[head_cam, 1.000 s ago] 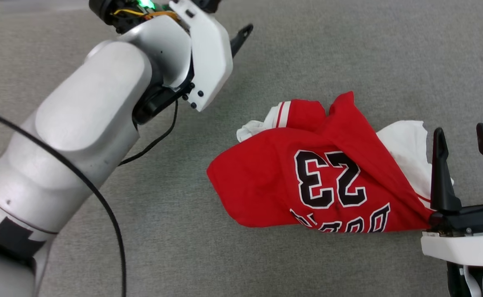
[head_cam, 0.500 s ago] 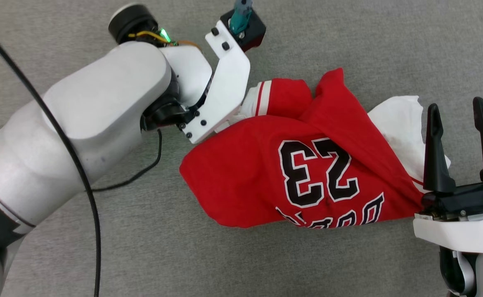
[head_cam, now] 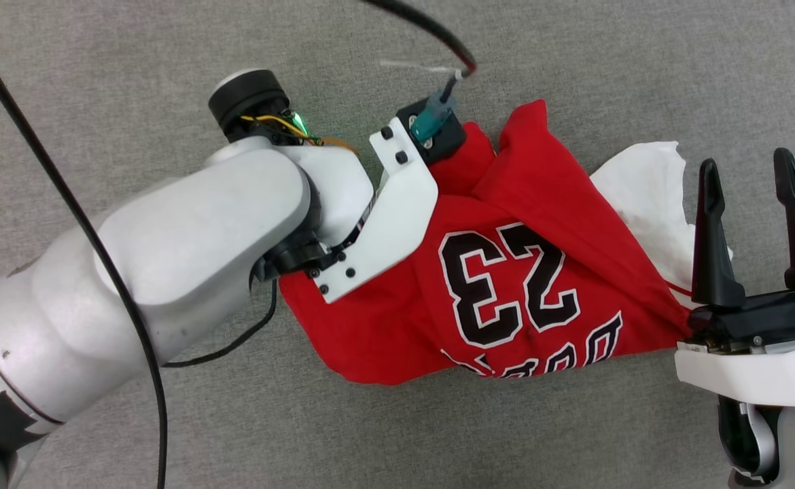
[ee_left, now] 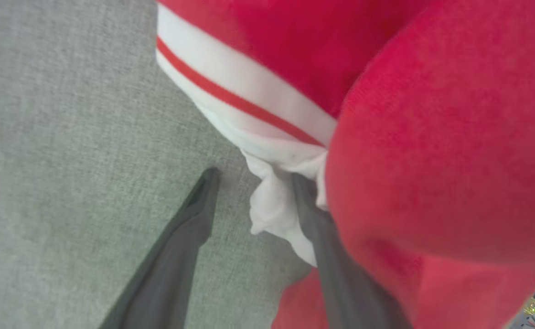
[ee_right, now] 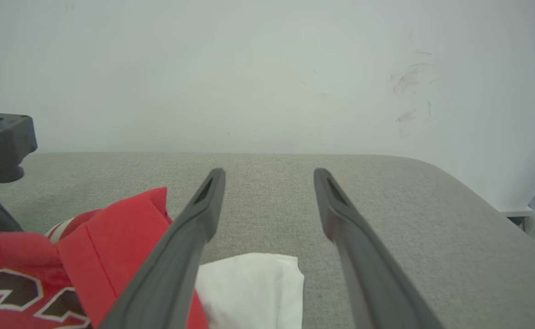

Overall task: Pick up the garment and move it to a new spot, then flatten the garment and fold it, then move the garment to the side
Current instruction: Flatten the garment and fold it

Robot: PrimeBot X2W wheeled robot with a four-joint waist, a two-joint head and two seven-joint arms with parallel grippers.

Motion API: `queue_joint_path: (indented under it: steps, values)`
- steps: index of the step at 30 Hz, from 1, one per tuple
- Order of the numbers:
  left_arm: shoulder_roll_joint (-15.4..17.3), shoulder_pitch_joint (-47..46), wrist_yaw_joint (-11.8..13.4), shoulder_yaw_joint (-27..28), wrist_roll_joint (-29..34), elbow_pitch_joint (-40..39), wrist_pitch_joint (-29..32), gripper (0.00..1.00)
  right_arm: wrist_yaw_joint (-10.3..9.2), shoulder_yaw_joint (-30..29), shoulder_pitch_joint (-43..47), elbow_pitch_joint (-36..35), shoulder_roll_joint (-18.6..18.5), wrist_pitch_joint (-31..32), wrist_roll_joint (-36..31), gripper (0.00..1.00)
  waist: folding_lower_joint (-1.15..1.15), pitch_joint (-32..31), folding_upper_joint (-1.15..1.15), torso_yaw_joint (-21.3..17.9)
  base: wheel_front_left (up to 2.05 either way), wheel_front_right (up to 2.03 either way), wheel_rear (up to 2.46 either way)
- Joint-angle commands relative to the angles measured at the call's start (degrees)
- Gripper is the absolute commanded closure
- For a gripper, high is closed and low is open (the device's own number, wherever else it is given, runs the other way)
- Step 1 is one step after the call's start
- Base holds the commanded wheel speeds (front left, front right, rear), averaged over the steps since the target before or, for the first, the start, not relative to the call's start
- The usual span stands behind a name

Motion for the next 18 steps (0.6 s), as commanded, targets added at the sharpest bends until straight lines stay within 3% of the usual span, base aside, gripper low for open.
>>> queue_joint_path:
  steps: [1,10,18]
  values:
    - [0.4,3.6,-0.2,-2.2,-0.2,0.5,0.3,1.0,-0.02,-0.1,-0.3,0.2,0.3,-0.1,-0.1,0.0,0.0,-0.6,0.0,0.4,0.0,0.0,0.0]
    - [1.7,-0.9,-0.1,-1.3,-2.1,2.0,-9.2,1.0,-0.02,-0.4,1.8,1.7,0.3,-0.1,-0.8,0.0,0.0,-6.5,0.0,4.6,0.0,0.0,0.0]
    - [10.3,-1.1,-0.1,-1.3,-3.7,8.3,-17.6,1.0,-0.02,-0.8,3.3,1.8,0.3,-0.1,-1.1,0.0,0.0,-9.3,0.0,7.3,0.0,0.0,0.0]
